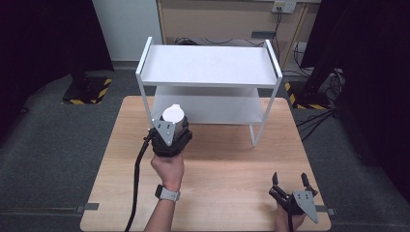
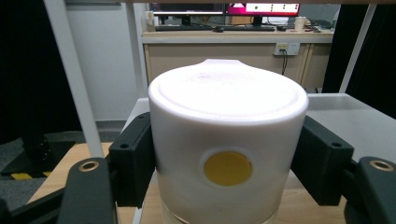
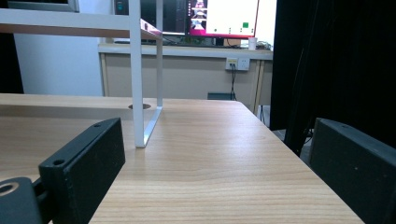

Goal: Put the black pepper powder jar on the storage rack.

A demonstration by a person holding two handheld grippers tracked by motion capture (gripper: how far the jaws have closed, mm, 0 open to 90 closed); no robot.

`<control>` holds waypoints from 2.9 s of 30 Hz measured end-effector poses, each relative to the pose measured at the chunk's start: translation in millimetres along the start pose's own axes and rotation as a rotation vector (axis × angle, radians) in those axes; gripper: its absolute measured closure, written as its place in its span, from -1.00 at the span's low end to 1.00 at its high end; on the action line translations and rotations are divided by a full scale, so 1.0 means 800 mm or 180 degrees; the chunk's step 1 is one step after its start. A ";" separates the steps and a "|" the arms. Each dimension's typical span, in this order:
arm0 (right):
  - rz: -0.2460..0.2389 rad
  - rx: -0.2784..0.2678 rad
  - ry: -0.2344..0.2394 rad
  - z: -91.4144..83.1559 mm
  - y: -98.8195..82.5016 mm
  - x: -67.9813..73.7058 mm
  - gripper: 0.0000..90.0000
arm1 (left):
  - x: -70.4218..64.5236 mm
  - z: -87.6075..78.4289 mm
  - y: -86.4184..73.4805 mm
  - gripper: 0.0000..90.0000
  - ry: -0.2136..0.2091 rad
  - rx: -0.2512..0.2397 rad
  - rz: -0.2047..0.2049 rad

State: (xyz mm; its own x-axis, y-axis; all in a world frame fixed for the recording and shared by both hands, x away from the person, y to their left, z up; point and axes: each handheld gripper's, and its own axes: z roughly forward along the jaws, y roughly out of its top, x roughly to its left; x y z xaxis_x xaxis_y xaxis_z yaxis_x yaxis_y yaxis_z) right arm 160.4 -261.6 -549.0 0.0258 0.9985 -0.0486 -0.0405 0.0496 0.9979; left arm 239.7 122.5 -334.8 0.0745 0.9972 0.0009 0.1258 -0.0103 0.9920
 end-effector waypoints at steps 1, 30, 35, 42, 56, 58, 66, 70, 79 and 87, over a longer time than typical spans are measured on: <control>-0.0001 0.0003 0.0001 0.000 0.000 0.000 -0.91 | -0.001 0.001 0.001 -0.32 -0.0003 -0.0002 0.0009; -0.0006 0.0003 0.0037 0.001 0.000 -0.002 -0.91 | -0.008 0.058 0.033 -0.32 0.0064 0.0018 -0.0025; 0.0001 0.0004 0.0034 0.001 0.000 -0.002 -0.91 | -0.010 0.066 0.037 -0.32 0.0080 0.0030 -0.0014; -0.0001 0.0007 0.0034 0.000 0.000 -0.002 -0.91 | -0.009 0.078 0.042 -0.32 0.0089 0.0045 -0.0051; -0.0039 0.0018 0.0060 0.001 0.001 -0.002 -0.91 | -0.007 0.099 0.046 -0.32 0.0118 0.0092 -0.0077; -0.0042 0.0026 0.0071 0.002 0.002 -0.002 -0.91 | -0.007 0.104 0.047 -0.32 0.0136 0.0108 -0.0053; -0.0046 0.0026 0.0064 0.002 0.002 -0.002 -0.91 | -0.008 0.114 0.048 -0.32 0.0139 0.0118 -0.0028; -0.0041 0.0028 0.0061 0.002 0.002 -0.002 -0.91 | -0.009 0.119 0.047 -0.32 0.0145 0.0126 -0.0021; -0.0069 0.0050 0.0079 0.003 0.003 -0.002 -0.90 | -0.010 0.131 0.049 -0.32 0.0141 0.0133 -0.0050; -0.0069 0.0057 0.0083 0.003 0.003 -0.002 -0.90 | -0.010 0.135 0.048 -0.32 0.0148 0.0120 -0.0041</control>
State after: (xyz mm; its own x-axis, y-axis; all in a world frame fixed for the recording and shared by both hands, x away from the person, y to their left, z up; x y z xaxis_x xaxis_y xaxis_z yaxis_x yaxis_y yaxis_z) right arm 163.0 -263.3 -546.1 0.0006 0.9975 -0.0710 -0.0222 0.0710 0.9972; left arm 350.8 105.9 -310.3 0.0267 0.9996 -0.0052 0.1636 0.0008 0.9865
